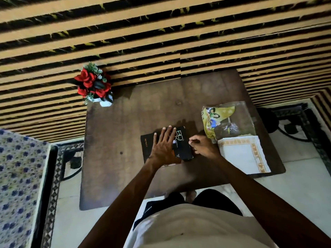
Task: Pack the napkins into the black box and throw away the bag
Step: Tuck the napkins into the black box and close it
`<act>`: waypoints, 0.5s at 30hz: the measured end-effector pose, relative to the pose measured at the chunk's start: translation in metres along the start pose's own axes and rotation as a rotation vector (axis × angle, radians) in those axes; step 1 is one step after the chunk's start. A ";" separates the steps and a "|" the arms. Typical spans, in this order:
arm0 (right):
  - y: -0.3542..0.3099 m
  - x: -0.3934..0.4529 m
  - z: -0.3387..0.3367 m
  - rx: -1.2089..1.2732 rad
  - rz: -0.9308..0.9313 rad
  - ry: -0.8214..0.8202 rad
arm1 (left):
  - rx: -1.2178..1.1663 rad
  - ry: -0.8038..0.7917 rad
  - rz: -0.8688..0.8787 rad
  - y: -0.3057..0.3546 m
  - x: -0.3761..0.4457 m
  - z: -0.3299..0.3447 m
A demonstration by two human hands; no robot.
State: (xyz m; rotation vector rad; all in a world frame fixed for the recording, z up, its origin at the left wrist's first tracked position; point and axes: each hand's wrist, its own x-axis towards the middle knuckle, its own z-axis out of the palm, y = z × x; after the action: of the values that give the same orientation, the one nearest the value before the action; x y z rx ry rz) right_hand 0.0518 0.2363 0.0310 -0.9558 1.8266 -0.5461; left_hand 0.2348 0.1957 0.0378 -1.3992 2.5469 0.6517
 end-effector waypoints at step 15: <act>-0.002 0.011 -0.003 -0.206 -0.133 0.103 | -0.018 -0.046 0.028 -0.011 0.007 0.004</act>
State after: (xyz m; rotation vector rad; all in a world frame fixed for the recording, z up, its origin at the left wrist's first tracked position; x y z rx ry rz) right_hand 0.0468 0.2261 0.0275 -1.2137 1.9491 -0.5028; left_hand 0.2393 0.1870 0.0287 -1.3396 2.5357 0.7047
